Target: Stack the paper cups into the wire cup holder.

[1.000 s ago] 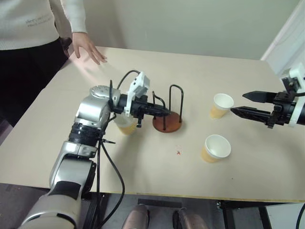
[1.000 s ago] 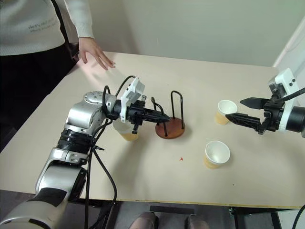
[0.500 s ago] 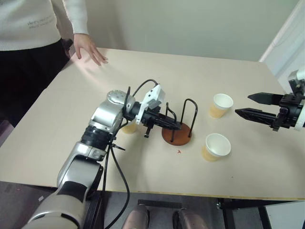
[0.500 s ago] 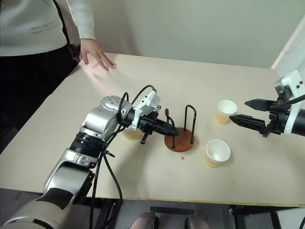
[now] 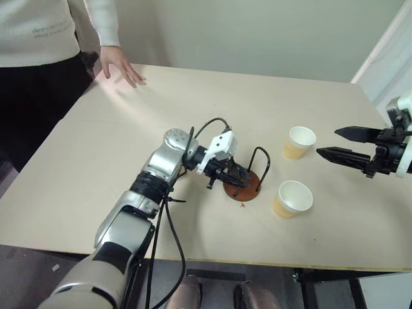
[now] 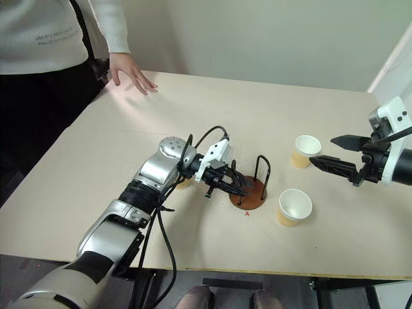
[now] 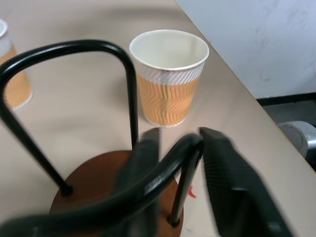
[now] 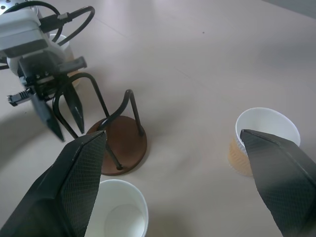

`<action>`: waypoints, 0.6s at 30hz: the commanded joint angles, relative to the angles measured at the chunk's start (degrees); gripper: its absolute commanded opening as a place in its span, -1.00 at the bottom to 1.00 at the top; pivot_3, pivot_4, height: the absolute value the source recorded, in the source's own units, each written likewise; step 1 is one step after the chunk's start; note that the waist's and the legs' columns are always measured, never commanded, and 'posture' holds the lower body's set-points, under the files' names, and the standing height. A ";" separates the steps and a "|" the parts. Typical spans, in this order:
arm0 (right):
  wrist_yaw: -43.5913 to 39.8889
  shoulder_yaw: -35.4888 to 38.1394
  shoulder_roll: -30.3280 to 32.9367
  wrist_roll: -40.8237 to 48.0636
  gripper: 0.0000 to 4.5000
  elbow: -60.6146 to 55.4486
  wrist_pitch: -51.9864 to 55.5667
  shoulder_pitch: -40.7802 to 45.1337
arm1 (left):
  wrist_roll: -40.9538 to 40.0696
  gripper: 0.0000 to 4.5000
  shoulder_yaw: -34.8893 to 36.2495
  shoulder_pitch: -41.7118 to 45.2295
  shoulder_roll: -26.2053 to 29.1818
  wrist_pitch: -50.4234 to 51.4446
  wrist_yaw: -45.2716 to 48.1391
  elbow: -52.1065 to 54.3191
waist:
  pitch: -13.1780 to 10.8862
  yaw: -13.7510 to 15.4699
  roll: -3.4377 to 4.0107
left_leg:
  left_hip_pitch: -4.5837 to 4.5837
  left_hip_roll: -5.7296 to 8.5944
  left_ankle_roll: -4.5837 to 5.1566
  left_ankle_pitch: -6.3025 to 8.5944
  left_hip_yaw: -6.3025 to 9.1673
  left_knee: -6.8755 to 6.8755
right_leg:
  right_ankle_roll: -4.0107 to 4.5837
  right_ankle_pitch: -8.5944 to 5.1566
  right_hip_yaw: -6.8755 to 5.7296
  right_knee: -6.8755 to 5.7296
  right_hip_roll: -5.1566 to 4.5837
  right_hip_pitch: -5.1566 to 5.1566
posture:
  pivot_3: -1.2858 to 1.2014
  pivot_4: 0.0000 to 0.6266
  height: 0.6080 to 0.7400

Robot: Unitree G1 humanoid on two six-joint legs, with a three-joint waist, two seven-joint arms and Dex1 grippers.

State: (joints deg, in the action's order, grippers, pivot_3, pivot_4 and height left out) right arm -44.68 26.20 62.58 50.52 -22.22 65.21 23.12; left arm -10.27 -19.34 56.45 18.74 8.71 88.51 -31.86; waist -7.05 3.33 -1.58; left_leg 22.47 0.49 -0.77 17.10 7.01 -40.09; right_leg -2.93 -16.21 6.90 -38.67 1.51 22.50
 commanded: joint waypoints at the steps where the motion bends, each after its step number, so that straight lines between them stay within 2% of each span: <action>1: 0.53 1.11 0.62 1.00 1.00 -0.49 -0.56 1.46 | 0.81 0.16 0.45 2.08 -0.41 -1.96 0.37 -0.87 | 0.00 0.00 0.00 | 0.00 0.00 0.00 0.00 0.00 0.01 | 0.00 0.00 0.00 0.00 0.00 0.00 | 0.03 -0.52 1.00; 6: 0.52 1.26 0.82 1.20 1.00 -0.49 -0.27 1.56 | 1.65 0.97 0.05 1.73 0.66 -2.94 1.46 -0.37 | 0.00 0.00 0.00 | 0.01 0.01 0.00 0.00 0.00 -0.01 | -0.01 0.00 0.01 0.02 0.00 0.00 | 0.03 -0.52 1.00; 11: -1.66 2.55 2.17 0.80 1.00 0.90 -1.16 0.31 | 3.42 0.99 -1.89 0.25 4.05 -3.12 2.93 5.40 | 0.00 -0.01 0.00 | 0.02 0.01 0.01 0.00 0.00 0.01 | -0.01 0.00 0.01 0.06 0.00 0.00 | 0.03 -0.52 1.00; 18: -3.17 1.51 2.47 -0.10 1.00 2.06 -3.68 -0.39 | 1.78 0.99 -0.40 -0.42 9.55 2.02 3.12 11.70 | 0.00 -0.03 0.01 | 0.05 0.01 0.03 0.02 0.00 0.02 | -0.01 0.00 0.00 0.14 0.00 0.00 | 0.03 -0.52 1.00</action>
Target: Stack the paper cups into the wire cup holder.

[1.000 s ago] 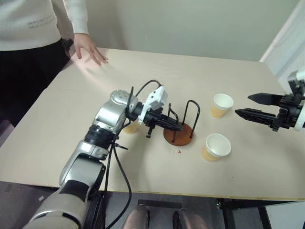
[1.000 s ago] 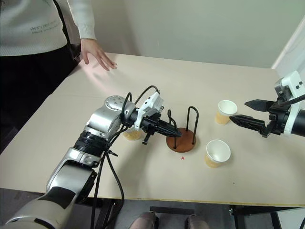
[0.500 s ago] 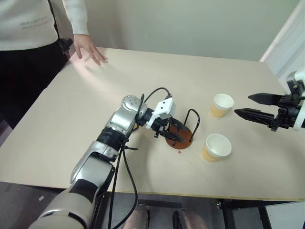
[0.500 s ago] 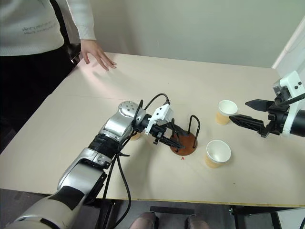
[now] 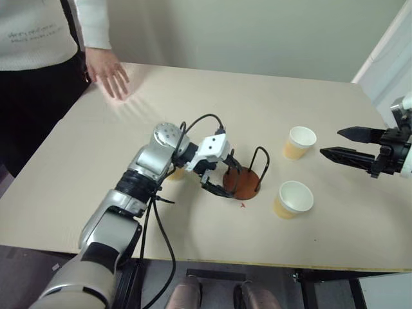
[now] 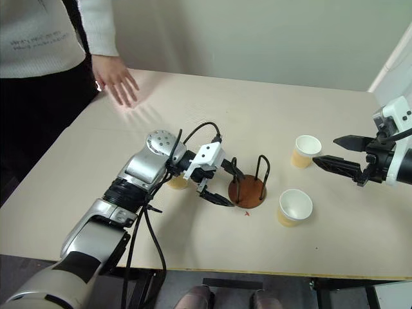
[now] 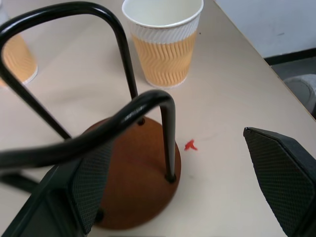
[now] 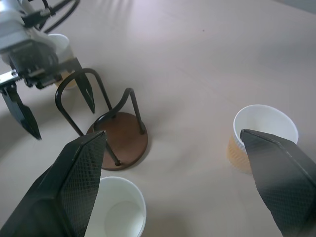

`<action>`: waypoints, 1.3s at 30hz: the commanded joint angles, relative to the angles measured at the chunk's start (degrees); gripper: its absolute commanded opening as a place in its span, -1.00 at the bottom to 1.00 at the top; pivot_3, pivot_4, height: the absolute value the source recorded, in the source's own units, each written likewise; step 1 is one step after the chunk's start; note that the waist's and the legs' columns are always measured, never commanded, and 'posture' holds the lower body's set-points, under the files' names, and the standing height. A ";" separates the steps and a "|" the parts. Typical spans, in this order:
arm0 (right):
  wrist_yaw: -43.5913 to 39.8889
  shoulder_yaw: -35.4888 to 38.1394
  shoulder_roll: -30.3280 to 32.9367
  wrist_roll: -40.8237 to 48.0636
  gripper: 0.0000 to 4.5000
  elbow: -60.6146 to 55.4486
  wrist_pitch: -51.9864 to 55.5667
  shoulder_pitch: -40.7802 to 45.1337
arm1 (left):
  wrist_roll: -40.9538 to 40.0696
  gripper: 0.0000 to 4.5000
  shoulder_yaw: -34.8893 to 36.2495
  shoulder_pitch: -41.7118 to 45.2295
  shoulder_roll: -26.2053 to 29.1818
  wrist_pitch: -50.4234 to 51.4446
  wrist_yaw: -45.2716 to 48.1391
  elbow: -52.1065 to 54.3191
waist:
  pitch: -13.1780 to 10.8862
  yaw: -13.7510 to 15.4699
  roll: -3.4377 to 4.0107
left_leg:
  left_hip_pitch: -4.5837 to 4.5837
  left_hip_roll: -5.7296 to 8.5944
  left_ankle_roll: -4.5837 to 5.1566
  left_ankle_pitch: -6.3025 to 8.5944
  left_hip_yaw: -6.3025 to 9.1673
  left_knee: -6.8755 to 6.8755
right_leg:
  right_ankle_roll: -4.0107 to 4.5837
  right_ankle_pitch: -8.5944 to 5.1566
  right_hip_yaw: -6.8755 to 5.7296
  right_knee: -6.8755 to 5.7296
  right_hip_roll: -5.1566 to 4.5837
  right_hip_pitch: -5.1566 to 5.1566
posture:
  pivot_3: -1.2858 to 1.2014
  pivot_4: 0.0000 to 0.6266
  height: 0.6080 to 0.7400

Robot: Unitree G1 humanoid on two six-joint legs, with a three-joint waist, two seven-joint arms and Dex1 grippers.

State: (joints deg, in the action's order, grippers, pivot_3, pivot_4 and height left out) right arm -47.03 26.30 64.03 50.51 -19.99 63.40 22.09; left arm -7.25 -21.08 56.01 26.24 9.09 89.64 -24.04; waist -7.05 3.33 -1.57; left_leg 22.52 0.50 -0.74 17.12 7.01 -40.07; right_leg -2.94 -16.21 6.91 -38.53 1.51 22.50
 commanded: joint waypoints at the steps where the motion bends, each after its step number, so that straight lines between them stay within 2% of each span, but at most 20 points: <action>1: -0.89 0.79 0.98 -0.31 1.00 -0.16 -2.26 0.88 | -1.63 0.99 1.45 -0.14 3.50 2.03 2.43 4.57 | 0.00 -0.08 0.00 | 0.00 -0.01 0.00 0.00 0.00 0.00 | 0.00 0.00 0.00 0.00 0.00 0.00 | 0.03 -0.52 1.00; 6: -1.30 -3.99 1.05 -2.56 1.00 1.89 -4.87 4.13 | -4.51 0.99 3.59 0.75 8.36 4.38 2.59 5.34 | 0.01 -0.25 0.01 | -0.01 -0.01 0.00 0.00 0.01 0.02 | 0.00 0.00 0.00 -0.01 0.00 0.01 | 0.03 -0.52 1.00; 17: -7.56 -18.89 0.80 -13.43 1.00 11.29 -14.31 14.61 | -15.30 0.99 18.64 5.18 13.93 20.45 -4.58 7.05 | 0.00 -0.59 0.02 | 0.02 -0.02 0.03 0.01 0.04 0.13 | -0.01 0.02 -0.03 0.09 -0.03 0.08 | 0.03 -0.52 1.00; 21: -11.45 -25.15 0.46 -20.01 1.00 16.78 -19.76 18.16 | -14.53 0.99 19.38 3.99 16.01 19.98 -6.00 7.97 | 0.00 -0.56 0.02 | 0.04 -0.03 0.03 0.01 0.05 0.17 | 0.00 0.03 -0.04 0.22 -0.03 0.09 | 0.03 -0.52 1.00; 24: -15.18 -32.43 0.45 -28.76 1.00 22.19 -27.50 20.87 | -13.64 0.99 18.77 1.96 16.97 19.26 -6.77 9.09 | 0.00 -0.56 0.03 | 0.08 -0.03 0.03 0.01 0.06 0.14 | 0.02 0.06 -0.08 0.25 -0.07 0.09 | 0.03 -0.52 1.00; 28: -18.83 -38.99 -3.04 -36.80 1.00 30.75 -34.23 25.97 | -13.94 0.99 18.67 0.50 16.64 19.43 -8.12 10.89 | 0.00 -0.78 0.03 | 0.08 -0.07 0.03 0.01 0.10 0.12 | 0.09 0.10 -0.17 0.25 -0.08 0.09 | 0.03 -0.52 1.00; 39: -23.04 -46.21 -11.02 -53.09 1.00 53.93 -50.44 37.15 | -14.07 0.99 18.16 0.48 16.37 19.17 -9.06 11.90 | -0.01 -0.91 0.04 | 0.32 -0.10 0.03 -0.01 0.16 0.18 | 0.20 0.17 -0.31 0.40 -0.09 0.26 | 0.03 -0.52 1.00</action>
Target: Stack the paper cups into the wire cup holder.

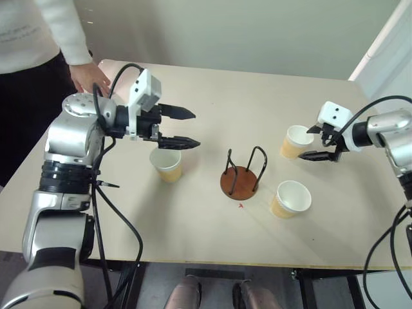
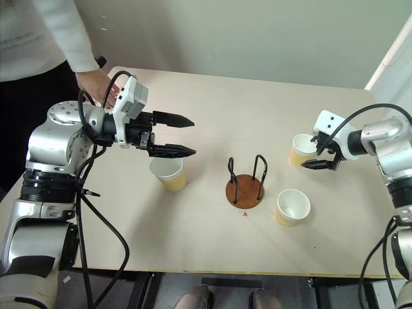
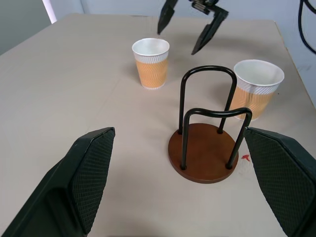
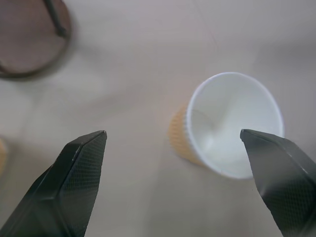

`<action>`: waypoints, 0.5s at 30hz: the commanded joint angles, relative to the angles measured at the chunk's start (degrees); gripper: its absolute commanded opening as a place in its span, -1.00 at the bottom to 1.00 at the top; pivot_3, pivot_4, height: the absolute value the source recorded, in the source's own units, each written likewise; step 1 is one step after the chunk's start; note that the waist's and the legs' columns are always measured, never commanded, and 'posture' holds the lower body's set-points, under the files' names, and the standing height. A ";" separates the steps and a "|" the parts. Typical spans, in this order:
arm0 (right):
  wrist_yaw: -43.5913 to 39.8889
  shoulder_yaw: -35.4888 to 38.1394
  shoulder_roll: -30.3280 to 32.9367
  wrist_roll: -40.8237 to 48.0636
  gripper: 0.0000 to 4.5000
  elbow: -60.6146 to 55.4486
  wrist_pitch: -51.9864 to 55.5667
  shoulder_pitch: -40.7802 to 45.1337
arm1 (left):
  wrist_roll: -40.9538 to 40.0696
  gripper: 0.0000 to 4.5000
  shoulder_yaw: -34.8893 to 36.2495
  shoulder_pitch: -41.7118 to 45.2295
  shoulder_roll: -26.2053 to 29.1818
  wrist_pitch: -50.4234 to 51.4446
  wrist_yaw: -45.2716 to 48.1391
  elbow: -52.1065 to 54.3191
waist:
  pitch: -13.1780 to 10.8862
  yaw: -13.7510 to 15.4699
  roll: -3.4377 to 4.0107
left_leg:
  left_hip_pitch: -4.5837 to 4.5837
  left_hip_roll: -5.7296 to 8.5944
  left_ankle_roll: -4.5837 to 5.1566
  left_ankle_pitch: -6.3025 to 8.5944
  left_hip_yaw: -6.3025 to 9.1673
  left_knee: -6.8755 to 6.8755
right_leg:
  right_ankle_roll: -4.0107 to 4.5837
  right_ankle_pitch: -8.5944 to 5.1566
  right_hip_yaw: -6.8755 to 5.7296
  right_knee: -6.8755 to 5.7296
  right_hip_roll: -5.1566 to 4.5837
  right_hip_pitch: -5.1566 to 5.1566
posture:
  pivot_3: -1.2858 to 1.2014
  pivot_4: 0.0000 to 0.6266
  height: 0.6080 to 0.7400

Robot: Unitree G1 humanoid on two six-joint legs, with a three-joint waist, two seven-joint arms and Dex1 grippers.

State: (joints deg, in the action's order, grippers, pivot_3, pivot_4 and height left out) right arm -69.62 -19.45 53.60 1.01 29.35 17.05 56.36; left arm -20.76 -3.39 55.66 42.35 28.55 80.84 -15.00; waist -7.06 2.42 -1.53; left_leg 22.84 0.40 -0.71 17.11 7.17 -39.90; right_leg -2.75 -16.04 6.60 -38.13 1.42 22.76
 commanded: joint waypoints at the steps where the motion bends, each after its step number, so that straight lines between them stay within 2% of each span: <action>1: -0.57 -0.65 -1.29 -4.60 1.00 6.68 -5.28 3.80 | -0.63 0.99 0.49 0.77 0.26 -0.16 -0.36 3.11 | 0.00 0.03 0.00 | 0.02 0.00 0.00 0.00 0.02 0.00 | 0.01 0.00 -0.01 0.02 0.00 0.01 | 0.03 -0.52 1.00; 7: -1.66 -2.20 -4.68 -10.32 1.00 16.06 -11.31 7.44 | -1.28 0.99 0.55 -0.21 0.21 1.28 -1.23 5.80 | 0.00 0.11 0.00 | 0.07 0.00 -0.06 -0.04 0.02 0.26 | 0.04 0.02 -0.03 0.16 -0.02 0.07 | 0.03 -0.52 1.00; 8: -1.49 -2.31 -5.22 -11.15 0.93 17.33 -12.19 7.86 | -1.30 1.00 0.48 -0.31 0.18 1.45 -1.39 6.12 | 0.00 0.12 0.00 | 0.07 0.00 -0.07 -0.04 0.03 0.31 | 0.04 0.02 -0.03 0.15 -0.02 0.07 | 0.03 -0.52 1.00; 10: -1.29 -2.10 -6.14 -12.38 0.75 19.36 -13.48 8.59 | -1.25 1.00 0.37 -0.50 0.13 1.69 -1.58 6.64 | 0.00 0.13 0.00 | 0.07 0.00 -0.11 -0.07 0.03 0.41 | 0.07 0.04 -0.04 0.14 -0.02 0.08 | 0.03 -0.52 1.00; 15: -3.85 -0.34 -6.98 -12.41 -0.05 19.95 -13.62 9.63 | -1.02 1.00 -0.02 -0.81 0.04 2.00 -1.74 7.42 | 0.00 0.15 0.00 | 0.07 -0.02 -0.22 -0.18 0.02 0.74 | 0.20 0.11 -0.04 0.16 -0.02 0.14 | 0.03 -0.52 1.00</action>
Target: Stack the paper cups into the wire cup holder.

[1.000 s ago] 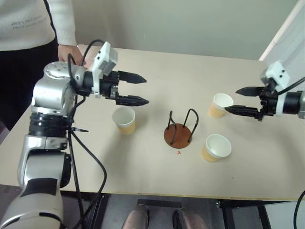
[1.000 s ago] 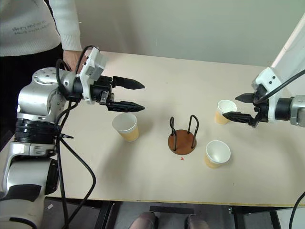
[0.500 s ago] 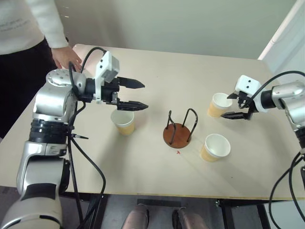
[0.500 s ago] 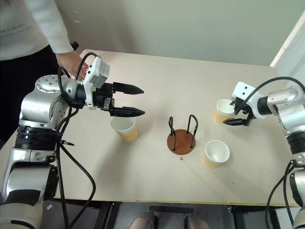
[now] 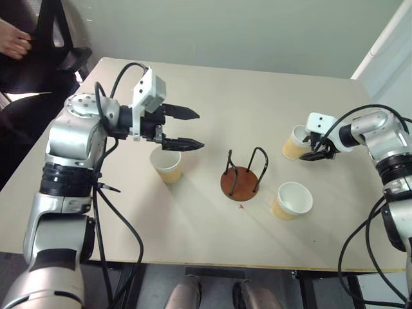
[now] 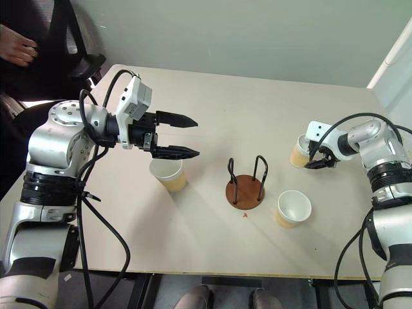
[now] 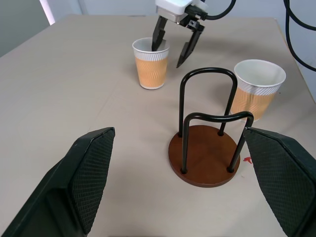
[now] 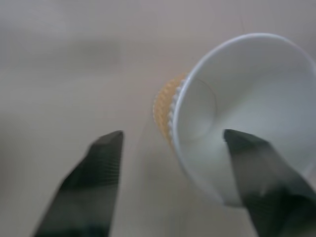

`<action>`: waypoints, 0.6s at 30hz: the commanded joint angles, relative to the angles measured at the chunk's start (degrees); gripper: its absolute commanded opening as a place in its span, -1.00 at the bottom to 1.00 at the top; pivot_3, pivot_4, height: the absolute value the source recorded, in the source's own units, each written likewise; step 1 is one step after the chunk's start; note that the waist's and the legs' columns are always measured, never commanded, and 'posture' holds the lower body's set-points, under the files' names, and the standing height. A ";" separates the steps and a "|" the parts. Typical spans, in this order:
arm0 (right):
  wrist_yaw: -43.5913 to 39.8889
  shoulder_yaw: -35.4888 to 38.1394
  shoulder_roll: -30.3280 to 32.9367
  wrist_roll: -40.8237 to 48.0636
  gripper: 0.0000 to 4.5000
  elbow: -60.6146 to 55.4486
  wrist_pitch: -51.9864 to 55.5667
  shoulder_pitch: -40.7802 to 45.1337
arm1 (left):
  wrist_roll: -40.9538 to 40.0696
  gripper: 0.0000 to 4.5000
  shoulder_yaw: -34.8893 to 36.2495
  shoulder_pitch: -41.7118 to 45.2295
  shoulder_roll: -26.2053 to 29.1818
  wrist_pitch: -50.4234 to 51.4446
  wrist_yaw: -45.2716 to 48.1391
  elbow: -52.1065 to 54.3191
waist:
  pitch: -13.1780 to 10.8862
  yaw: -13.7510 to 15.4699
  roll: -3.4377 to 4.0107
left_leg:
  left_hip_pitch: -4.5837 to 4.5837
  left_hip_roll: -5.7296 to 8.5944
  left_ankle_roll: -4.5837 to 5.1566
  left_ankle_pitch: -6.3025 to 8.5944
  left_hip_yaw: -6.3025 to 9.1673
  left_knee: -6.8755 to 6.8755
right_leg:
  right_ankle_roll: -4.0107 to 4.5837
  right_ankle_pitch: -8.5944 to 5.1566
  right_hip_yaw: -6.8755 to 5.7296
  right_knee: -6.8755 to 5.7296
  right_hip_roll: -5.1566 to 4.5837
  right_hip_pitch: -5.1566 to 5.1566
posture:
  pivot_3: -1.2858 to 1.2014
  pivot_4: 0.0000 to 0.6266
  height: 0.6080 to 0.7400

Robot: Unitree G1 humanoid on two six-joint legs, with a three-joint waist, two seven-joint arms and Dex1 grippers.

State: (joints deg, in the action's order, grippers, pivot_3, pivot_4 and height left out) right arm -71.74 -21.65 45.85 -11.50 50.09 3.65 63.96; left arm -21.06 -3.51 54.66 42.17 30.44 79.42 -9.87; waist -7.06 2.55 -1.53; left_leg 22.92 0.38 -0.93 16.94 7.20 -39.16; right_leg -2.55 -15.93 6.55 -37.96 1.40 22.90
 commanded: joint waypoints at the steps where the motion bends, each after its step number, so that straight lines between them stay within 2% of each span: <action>1: -2.29 2.26 0.85 0.40 -0.22 -1.17 0.16 2.04 | -0.70 1.00 0.06 0.17 0.18 0.14 -0.34 2.36 | 0.00 0.05 0.00 | 0.00 -0.01 -0.01 0.00 0.00 0.03 | 0.00 0.00 -0.01 0.01 0.00 0.01 | 0.03 -0.52 1.00; 5: -6.83 5.82 2.81 4.41 -0.90 -8.62 5.51 0.23 | -0.55 1.00 -0.34 0.08 -0.23 0.14 -0.55 2.65 | -0.01 0.16 0.01 | 0.01 -0.02 -0.02 -0.01 0.00 0.09 | 0.00 0.00 -0.02 0.06 0.00 0.02 | 0.03 -0.52 1.00; 6: -7.67 6.58 3.32 5.11 -0.99 -10.73 6.84 -0.39 | -0.51 1.00 -0.41 0.06 -0.27 0.10 -0.59 2.67 | -0.02 0.22 0.02 | 0.04 -0.02 -0.02 -0.01 0.00 0.09 | 0.00 0.00 -0.02 0.06 0.00 0.03 | 0.03 -0.52 1.00; 13: -13.44 15.07 10.49 15.86 -0.99 -39.15 26.84 -2.95 | -0.33 1.00 -1.34 0.63 -1.08 -0.11 -1.47 2.67 | -0.04 0.39 0.06 | 0.08 -0.02 -0.04 -0.03 -0.02 0.06 | 0.00 0.00 -0.03 0.10 0.00 0.03 | 0.03 -0.52 1.00; 18: -14.54 17.99 13.80 24.82 -0.99 -56.49 41.57 -0.22 | 0.08 1.00 -2.31 1.26 -1.93 -1.20 -1.00 1.88 | -0.04 0.26 0.06 | 0.06 -0.02 -0.09 -0.06 -0.01 0.01 | 0.00 0.00 -0.03 0.13 0.00 0.03 | 0.03 -0.52 1.00</action>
State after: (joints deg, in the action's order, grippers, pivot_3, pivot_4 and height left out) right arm -85.93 -6.44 58.30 10.04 -0.93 41.16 61.39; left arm -20.81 -5.96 54.45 40.33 30.22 78.23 -8.96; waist -7.10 2.81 -1.47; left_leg 22.98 0.37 -1.02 16.87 7.18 -39.17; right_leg -2.55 -15.93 6.52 -37.82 1.40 22.96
